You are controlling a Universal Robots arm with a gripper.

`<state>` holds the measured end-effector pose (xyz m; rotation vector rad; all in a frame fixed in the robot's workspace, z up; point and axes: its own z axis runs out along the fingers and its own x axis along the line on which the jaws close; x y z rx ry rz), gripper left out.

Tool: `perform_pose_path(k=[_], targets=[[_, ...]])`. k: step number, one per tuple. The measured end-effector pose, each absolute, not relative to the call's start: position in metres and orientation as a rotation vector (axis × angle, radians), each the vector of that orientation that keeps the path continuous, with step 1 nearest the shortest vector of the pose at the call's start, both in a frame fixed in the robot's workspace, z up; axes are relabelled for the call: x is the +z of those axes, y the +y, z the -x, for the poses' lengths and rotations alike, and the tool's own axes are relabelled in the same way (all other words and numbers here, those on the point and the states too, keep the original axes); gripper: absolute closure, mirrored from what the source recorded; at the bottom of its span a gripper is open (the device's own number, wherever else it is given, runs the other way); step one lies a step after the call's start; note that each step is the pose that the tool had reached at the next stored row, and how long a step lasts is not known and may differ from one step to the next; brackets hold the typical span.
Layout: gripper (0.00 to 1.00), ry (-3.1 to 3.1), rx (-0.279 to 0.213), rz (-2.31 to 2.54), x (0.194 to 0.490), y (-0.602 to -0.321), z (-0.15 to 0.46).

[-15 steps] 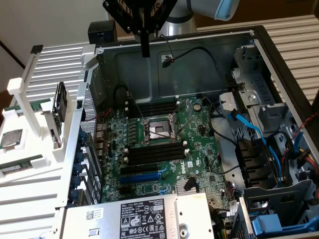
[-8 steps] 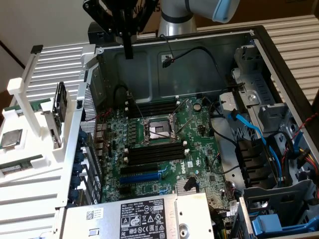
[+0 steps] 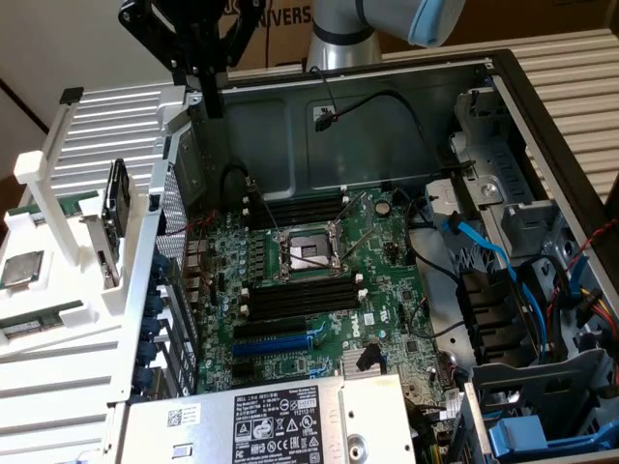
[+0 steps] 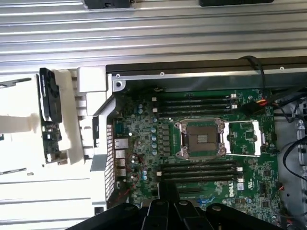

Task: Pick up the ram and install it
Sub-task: 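Reach for the ram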

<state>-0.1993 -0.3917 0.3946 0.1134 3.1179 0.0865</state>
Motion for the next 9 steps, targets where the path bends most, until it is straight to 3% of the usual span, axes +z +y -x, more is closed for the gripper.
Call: perform_pose_path(k=[9], targets=[[0.90,3.118,0.087,-0.113,0.395,-0.396,0.240]])
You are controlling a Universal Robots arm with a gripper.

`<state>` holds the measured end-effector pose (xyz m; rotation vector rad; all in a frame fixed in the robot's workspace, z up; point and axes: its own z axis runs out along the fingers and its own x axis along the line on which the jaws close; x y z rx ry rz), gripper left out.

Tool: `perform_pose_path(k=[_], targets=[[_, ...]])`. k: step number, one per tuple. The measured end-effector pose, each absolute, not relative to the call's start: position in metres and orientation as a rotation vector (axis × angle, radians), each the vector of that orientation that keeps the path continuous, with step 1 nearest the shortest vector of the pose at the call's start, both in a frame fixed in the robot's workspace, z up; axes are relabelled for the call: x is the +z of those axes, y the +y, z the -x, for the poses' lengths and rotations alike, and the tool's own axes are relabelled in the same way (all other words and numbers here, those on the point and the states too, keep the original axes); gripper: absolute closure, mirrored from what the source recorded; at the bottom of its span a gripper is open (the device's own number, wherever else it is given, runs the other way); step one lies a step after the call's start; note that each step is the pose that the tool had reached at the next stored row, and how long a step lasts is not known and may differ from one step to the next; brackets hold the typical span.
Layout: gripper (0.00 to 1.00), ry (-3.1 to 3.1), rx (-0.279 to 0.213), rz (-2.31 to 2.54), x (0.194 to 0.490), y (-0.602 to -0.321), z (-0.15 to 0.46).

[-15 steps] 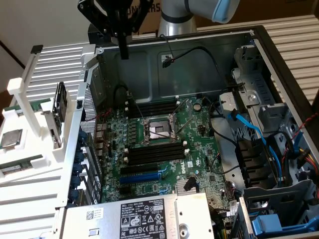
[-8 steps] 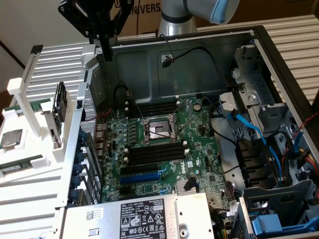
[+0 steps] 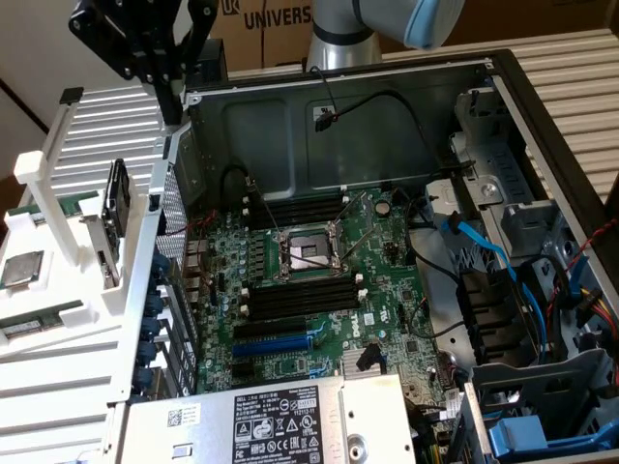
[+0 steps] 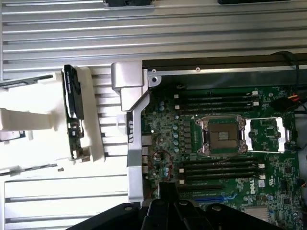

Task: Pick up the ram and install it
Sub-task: 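Reach for the ram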

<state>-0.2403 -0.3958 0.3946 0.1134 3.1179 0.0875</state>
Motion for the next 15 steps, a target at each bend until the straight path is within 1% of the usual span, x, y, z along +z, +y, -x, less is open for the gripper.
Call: perform_pose_path(k=[15], targets=[[0.90,3.117,0.087,-0.112,0.395,-0.408,0.311]])
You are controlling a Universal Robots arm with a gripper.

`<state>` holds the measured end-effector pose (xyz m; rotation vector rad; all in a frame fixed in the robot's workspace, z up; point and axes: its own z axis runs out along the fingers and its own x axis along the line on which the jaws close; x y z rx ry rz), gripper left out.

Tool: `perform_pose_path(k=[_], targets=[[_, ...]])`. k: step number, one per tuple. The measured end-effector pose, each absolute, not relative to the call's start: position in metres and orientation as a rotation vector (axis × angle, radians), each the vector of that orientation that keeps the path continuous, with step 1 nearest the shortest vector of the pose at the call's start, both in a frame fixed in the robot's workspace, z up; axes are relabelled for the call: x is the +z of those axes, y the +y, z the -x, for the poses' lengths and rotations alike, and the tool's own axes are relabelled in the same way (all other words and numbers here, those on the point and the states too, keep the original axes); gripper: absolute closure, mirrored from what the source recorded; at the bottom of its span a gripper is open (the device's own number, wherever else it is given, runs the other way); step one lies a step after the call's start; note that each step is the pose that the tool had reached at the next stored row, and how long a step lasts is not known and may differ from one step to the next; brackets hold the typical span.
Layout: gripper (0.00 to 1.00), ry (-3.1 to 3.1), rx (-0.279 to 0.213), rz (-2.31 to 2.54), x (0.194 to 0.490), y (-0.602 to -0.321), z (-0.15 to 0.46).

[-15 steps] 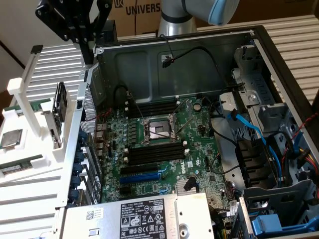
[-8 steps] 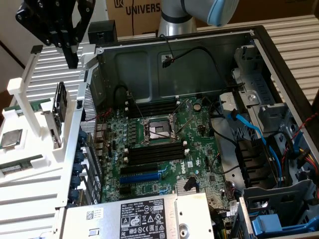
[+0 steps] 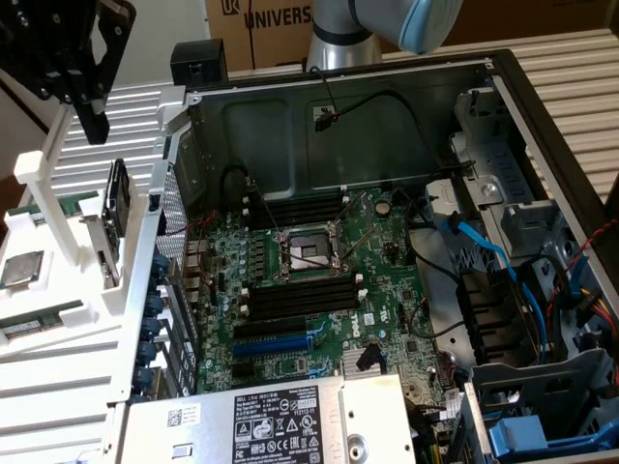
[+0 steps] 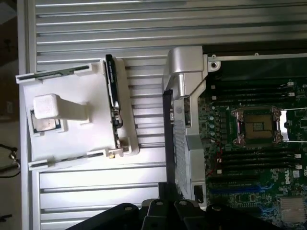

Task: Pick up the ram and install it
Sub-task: 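Reach for the ram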

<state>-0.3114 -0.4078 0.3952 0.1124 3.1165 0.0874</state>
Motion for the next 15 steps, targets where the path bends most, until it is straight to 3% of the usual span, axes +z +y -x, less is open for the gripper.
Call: perform_pose_path(k=[15], targets=[[0.90,3.116,0.087,-0.112,0.394,-0.405,0.374]])
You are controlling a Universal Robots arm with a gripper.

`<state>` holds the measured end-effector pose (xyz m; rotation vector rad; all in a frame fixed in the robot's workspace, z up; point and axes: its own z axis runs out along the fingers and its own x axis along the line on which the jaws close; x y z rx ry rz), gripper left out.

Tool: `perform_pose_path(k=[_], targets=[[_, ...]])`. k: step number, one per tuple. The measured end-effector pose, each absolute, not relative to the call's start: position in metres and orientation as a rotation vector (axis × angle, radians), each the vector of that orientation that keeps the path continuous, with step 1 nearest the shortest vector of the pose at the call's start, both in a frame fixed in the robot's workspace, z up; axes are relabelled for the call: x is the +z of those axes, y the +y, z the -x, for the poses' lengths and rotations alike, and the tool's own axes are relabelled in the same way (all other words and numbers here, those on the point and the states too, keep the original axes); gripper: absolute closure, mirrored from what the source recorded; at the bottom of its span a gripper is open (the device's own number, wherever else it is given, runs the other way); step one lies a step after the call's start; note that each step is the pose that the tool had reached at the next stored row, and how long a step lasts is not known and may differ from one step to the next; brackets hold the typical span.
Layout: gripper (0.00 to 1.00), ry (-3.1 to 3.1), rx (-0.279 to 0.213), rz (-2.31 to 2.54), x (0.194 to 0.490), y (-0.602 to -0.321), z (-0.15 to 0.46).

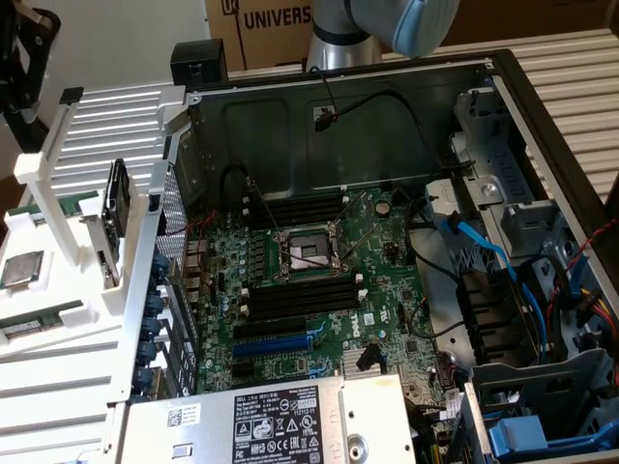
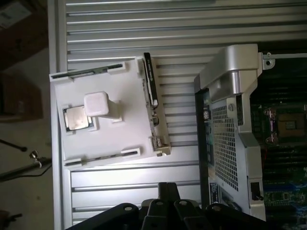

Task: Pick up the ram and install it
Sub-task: 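Reach for the ram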

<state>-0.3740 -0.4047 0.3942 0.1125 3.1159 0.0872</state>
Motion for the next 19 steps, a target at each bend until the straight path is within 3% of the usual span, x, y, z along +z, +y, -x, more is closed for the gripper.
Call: perform_pose_path(k=[19], targets=[[0.90,3.127,0.086,-0.113,0.394,-0.387,0.433]])
